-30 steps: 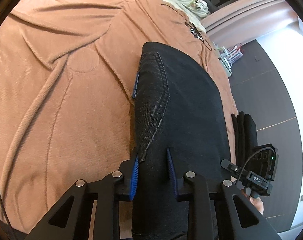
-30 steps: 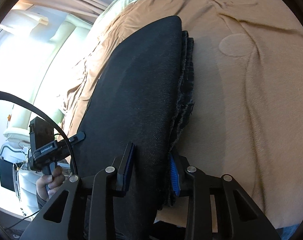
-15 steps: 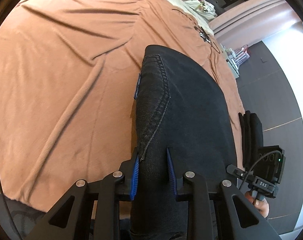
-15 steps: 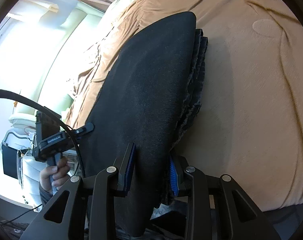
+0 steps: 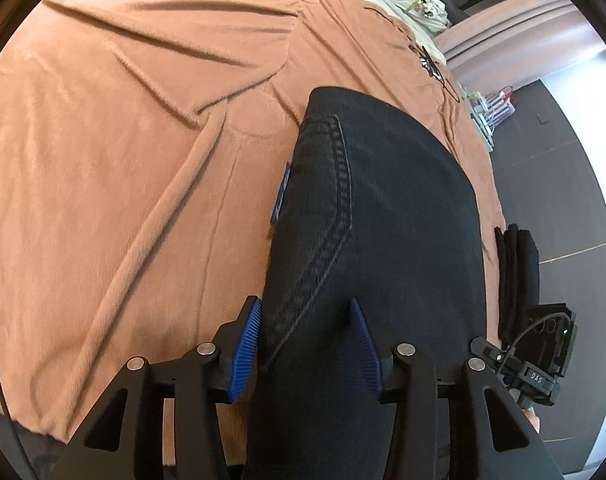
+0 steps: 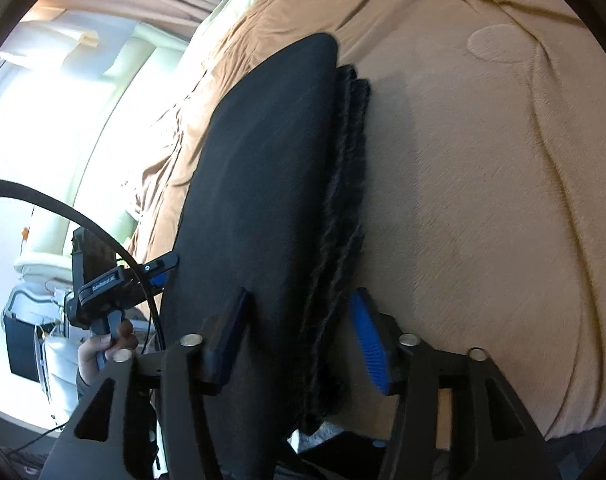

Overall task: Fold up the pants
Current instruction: 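Close the left tool on the pocket seam while the right tool grips the folded edge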

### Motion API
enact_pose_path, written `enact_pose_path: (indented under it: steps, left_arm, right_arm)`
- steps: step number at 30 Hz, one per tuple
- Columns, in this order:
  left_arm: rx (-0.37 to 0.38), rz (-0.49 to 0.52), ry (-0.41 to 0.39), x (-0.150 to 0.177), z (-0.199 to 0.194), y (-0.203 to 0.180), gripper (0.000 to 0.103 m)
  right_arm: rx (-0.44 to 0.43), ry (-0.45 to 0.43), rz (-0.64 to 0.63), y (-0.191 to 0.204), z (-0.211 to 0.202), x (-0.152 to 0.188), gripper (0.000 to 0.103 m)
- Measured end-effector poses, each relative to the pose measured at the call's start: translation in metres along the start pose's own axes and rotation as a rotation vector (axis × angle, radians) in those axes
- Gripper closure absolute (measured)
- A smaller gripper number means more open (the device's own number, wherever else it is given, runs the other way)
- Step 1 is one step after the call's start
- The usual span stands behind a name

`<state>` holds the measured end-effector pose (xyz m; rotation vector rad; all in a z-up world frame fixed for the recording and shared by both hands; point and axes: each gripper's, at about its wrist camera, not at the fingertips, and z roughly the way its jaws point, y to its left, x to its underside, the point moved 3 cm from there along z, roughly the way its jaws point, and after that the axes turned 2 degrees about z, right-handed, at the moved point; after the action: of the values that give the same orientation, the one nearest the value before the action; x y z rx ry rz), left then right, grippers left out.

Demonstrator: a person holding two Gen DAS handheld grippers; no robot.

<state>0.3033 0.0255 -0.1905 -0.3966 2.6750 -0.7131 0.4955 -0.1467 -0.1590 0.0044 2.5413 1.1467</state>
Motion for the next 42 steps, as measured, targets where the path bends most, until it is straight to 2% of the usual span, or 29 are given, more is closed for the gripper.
enact_pose_path:
  steps: [2,12,16,24,28,33,38,42]
  left_arm:
    - [-0.004,0.003,0.0,-0.005,0.003,-0.001,0.054]
    - [0.002,0.006,0.027,-0.031,0.02,-0.003,0.054]
    - [0.014,0.007,0.038,-0.04,0.027,-0.003,0.05]
    - [0.056,0.014,0.056,-0.052,0.037,0.001,0.049]
    - [0.1,-0.002,0.064,-0.056,0.043,0.006,0.049]
    - [0.131,-0.017,0.059,-0.058,0.043,0.007,0.052]
    - [0.142,0.017,0.026,-0.055,0.025,-0.005,0.066]
    - [0.152,0.045,-0.005,-0.051,0.006,-0.016,0.07]
  right_arm:
    - [-0.011,-0.003,0.017,-0.006,0.003,-0.003,0.041]
    - [-0.13,0.032,0.094,-0.022,0.038,-0.023,0.041]
    - [-0.163,0.046,0.101,-0.032,0.046,-0.03,0.041]
    - [-0.184,0.066,0.075,-0.034,0.059,-0.041,0.042]
    - [-0.197,0.07,0.074,-0.032,0.061,-0.039,0.051]
    - [-0.184,0.041,0.025,-0.023,0.052,-0.036,0.071]
    - [-0.186,0.004,-0.043,-0.006,0.037,-0.029,0.078]
    - [-0.18,-0.023,-0.097,0.009,0.025,-0.022,0.08]
